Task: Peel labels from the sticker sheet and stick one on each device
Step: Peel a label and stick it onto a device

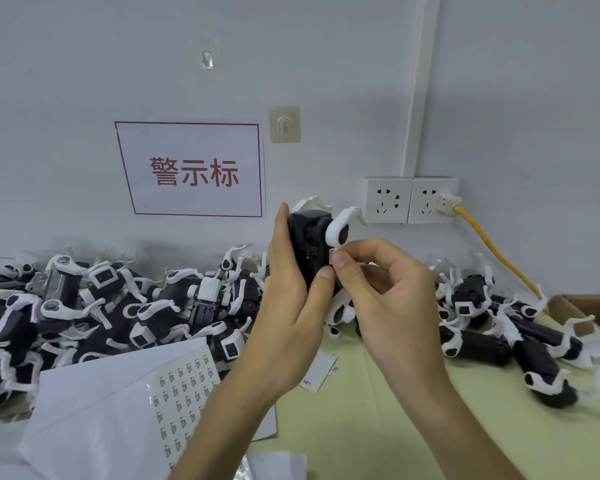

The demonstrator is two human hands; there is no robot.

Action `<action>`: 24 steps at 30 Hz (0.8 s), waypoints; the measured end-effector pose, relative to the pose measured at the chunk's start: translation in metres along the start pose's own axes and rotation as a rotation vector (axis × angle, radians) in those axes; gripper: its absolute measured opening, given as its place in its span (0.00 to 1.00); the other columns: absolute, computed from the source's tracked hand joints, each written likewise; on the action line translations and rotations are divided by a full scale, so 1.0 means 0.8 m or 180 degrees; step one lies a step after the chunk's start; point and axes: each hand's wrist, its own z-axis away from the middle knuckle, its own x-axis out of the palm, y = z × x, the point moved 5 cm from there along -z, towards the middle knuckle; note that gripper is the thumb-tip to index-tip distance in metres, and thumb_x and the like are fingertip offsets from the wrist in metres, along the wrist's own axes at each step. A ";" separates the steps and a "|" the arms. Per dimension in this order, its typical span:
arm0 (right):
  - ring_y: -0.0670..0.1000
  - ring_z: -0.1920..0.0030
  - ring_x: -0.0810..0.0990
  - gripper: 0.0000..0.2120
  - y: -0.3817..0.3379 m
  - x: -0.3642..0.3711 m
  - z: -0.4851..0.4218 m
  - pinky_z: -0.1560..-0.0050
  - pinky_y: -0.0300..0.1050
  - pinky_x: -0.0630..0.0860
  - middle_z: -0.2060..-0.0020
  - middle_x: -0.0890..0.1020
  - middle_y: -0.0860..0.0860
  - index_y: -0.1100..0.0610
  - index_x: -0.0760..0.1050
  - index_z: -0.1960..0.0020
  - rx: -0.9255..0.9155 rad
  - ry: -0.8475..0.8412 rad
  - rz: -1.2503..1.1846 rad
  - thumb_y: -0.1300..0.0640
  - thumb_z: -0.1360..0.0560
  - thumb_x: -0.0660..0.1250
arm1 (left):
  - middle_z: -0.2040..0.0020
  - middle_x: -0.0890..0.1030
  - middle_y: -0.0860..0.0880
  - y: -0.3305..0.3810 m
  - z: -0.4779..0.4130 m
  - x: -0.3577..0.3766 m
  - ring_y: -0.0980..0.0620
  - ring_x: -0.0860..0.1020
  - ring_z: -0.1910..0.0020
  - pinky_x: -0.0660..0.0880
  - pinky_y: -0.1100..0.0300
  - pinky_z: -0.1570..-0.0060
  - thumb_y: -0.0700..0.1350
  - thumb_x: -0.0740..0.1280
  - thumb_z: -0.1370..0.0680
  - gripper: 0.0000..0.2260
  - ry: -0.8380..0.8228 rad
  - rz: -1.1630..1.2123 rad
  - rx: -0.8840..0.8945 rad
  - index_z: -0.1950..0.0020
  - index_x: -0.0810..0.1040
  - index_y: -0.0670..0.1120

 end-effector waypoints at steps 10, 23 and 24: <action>0.44 0.64 0.84 0.05 0.000 0.000 0.002 0.64 0.31 0.74 0.65 0.85 0.46 0.54 0.82 0.57 -0.0032 0.0105 -0.0048 0.60 0.22 0.72 | 0.28 0.65 0.73 0.005 0.000 0.000 0.68 0.64 0.26 0.63 0.72 0.32 0.54 0.58 0.17 0.34 0.0028 0.0024 0.0093 0.18 0.41 0.61; 0.53 0.55 0.81 0.13 0.027 -0.002 -0.013 0.46 0.51 0.78 0.61 0.83 0.53 0.54 0.82 0.58 0.1067 -0.0825 -0.0955 0.48 0.37 0.80 | 0.29 0.70 0.71 0.003 0.003 -0.003 0.68 0.67 0.28 0.68 0.70 0.35 0.56 0.61 0.23 0.34 -0.0075 0.0527 0.0136 0.18 0.53 0.61; 0.52 0.56 0.82 0.12 0.025 -0.003 -0.014 0.49 0.47 0.78 0.60 0.83 0.51 0.54 0.82 0.55 0.0986 -0.0910 -0.0941 0.52 0.34 0.81 | 0.28 0.71 0.70 0.000 0.002 -0.003 0.67 0.67 0.27 0.69 0.65 0.32 0.57 0.62 0.23 0.34 -0.0106 0.0611 0.0085 0.18 0.54 0.62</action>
